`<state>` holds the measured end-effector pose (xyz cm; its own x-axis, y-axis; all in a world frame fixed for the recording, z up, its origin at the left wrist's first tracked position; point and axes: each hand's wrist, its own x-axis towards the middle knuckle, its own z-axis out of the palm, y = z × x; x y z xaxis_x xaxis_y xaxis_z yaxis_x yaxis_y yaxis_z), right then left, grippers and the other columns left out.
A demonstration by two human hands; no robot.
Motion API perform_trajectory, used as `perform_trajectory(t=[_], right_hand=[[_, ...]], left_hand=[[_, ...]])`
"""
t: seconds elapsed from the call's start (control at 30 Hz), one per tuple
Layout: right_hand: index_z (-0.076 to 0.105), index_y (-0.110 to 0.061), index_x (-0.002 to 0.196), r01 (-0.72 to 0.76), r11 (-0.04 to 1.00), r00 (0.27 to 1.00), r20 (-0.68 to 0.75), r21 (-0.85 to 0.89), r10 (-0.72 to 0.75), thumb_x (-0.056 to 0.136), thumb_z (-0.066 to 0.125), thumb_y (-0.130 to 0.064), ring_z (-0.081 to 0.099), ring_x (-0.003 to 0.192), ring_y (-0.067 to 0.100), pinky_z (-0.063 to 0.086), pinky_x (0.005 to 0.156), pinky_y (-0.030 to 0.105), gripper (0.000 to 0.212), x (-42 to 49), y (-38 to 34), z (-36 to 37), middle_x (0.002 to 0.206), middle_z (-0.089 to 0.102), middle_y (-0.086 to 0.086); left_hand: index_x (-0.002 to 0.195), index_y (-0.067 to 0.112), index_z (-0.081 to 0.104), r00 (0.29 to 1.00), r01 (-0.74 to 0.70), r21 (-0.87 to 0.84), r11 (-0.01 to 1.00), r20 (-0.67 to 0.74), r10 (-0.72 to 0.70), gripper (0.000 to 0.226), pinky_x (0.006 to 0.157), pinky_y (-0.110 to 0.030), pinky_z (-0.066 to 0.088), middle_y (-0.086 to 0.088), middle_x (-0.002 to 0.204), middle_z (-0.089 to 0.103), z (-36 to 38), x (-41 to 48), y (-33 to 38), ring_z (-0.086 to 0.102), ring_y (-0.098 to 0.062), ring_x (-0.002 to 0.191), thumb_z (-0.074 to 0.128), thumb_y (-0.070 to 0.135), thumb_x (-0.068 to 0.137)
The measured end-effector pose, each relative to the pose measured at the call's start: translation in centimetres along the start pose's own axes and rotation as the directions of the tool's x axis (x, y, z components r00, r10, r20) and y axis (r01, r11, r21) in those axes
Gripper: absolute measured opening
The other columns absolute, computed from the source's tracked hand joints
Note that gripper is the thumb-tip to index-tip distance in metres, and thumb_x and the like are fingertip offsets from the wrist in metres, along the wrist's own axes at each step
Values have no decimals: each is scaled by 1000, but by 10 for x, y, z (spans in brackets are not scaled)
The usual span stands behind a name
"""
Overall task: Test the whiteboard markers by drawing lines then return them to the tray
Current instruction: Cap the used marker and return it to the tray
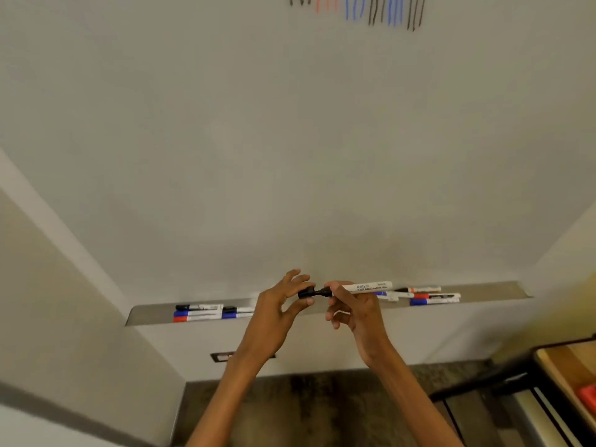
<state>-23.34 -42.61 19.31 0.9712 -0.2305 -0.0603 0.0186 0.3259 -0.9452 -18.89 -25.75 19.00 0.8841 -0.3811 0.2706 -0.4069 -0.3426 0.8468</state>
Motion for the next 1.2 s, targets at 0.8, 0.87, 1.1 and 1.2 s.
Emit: perform_trajectory(t=[0.8,0.87,1.1,1.2], right_hand=[[71,-2,81,-96,992,977,-199,-85,77,92,66,-12,60,46,15,54,51,23,16,-3,49,7,57,67,7],[71,-2,81,-117,989,978,-186,-89,99,93,66,-12,59,46,14,54,51,23,16,0,50,1,56,66,7],[71,-2,93,-278,958,960,8,-74,279,92,64,-19,67,61,20,54,56,26,18,17,59,-20,70,71,10],[72,-6,97,-307,947,950,27,-95,311,91,64,-22,69,65,19,54,57,24,19,31,57,-25,76,74,8]], left_hand=[[115,20,56,980,65,193,979,170,-99,16,68,-12,44,15,81,55,36,-29,-22,57,-2,70,42,19,105],[121,17,55,978,74,209,975,175,-112,21,71,-13,47,11,86,57,41,-28,-24,57,-2,72,41,21,106],[127,19,59,963,112,298,948,201,-177,30,90,-30,52,-1,114,69,41,-20,-40,63,-11,98,45,31,104],[126,24,62,965,189,172,967,150,-215,27,93,-17,48,11,116,67,39,-6,-40,61,0,104,53,30,101]])
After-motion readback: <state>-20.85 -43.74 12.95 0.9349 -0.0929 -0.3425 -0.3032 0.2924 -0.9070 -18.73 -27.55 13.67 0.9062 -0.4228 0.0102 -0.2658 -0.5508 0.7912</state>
